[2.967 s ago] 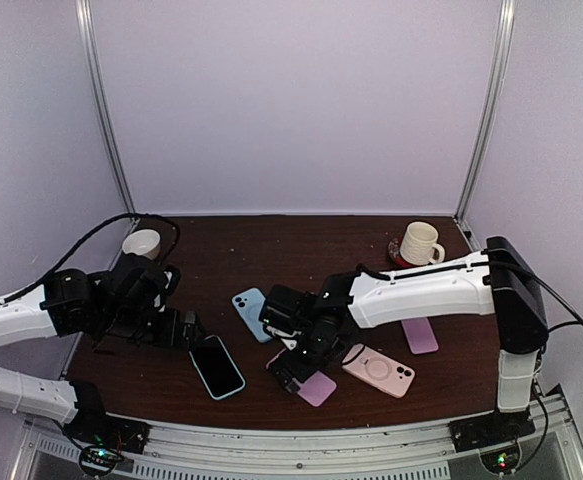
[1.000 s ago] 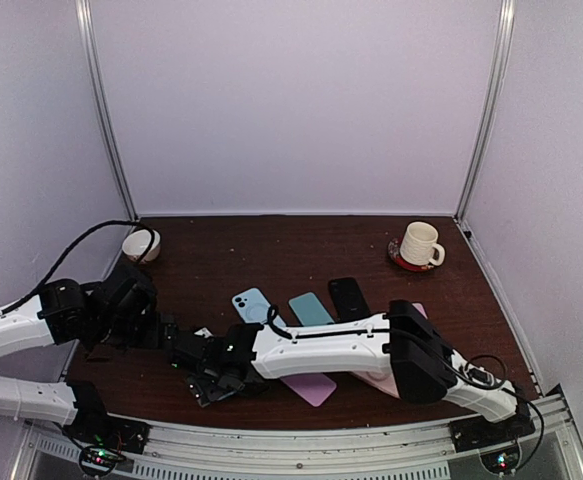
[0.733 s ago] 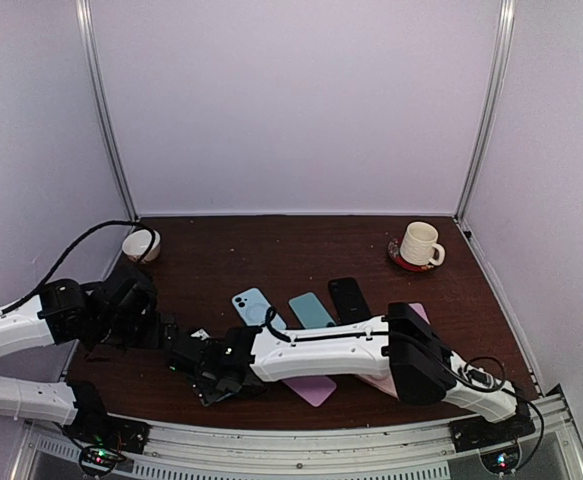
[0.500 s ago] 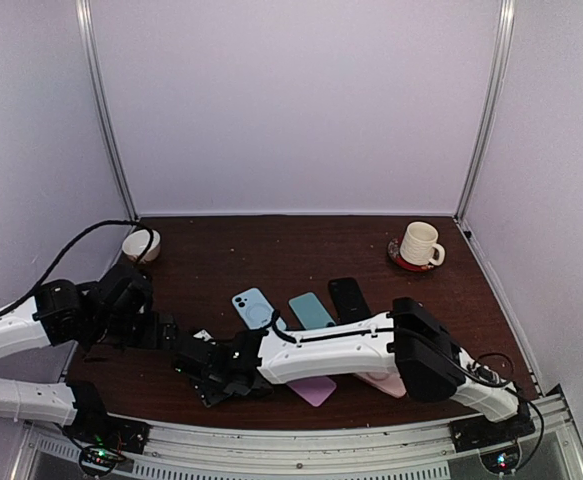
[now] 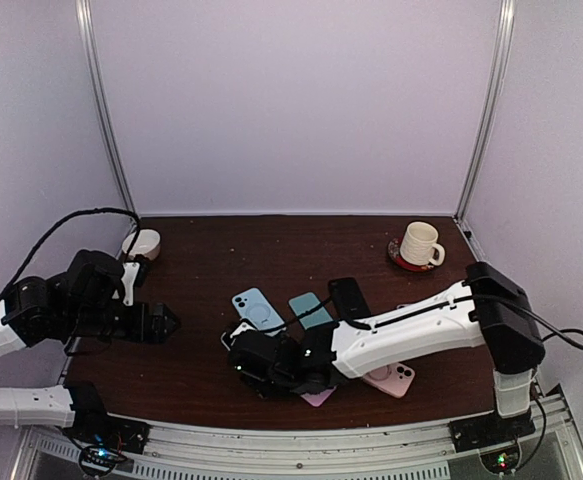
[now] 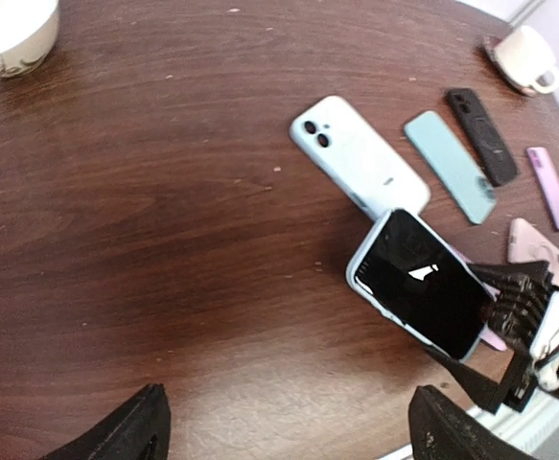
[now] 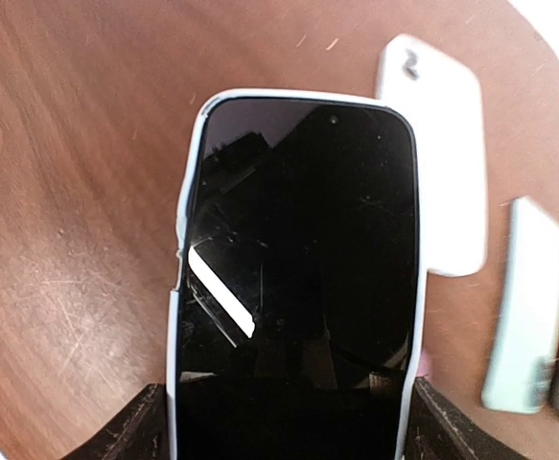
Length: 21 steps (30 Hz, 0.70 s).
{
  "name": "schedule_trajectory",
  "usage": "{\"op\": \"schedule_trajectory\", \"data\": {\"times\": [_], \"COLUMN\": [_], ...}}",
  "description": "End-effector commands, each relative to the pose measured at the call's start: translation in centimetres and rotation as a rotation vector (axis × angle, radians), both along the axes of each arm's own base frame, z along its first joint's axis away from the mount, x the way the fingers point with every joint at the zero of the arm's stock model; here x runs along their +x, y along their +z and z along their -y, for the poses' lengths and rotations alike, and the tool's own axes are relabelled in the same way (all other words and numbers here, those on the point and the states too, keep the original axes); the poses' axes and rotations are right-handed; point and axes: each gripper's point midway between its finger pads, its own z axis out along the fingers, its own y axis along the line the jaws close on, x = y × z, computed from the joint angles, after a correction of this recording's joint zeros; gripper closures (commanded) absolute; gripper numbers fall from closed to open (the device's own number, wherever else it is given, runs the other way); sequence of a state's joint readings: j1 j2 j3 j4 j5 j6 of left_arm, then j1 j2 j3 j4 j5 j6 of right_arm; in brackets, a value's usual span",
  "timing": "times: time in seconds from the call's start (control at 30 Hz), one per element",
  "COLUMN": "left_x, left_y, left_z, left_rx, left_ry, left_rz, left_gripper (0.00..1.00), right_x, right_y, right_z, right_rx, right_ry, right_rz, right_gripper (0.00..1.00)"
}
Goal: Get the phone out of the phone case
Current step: Pick up the phone with the phone case at the center of the board, then pass from the right arm to the left
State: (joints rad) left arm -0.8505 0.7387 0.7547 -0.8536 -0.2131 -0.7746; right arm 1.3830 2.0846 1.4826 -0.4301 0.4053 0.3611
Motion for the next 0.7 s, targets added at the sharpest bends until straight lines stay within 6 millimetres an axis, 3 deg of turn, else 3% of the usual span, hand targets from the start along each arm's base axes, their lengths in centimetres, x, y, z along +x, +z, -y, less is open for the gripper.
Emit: {"op": "schedule_trajectory", "data": {"times": [0.0, 0.37, 0.67], "left_x": [-0.5, -2.8, -4.4], "left_y": [3.1, 7.3, 9.5], "left_z": [1.8, 6.3, 9.8], "left_rx": [-0.092, -0.314, -0.477], "left_ry": [-0.105, -0.365, -0.546], "left_rz": [0.039, 0.083, 0.081], "left_gripper": [0.11, 0.20, 0.24], "right_x": [1.7, 0.9, -2.4], "right_y": [7.8, 14.1, 17.9], "right_z": [-0.2, 2.4, 3.2], "right_rx": [0.181, 0.299, 0.395], "right_ry": [-0.002, 0.111, 0.317], "right_rz": [0.174, 0.310, 0.416], "right_gripper": [0.42, 0.45, 0.48]}}
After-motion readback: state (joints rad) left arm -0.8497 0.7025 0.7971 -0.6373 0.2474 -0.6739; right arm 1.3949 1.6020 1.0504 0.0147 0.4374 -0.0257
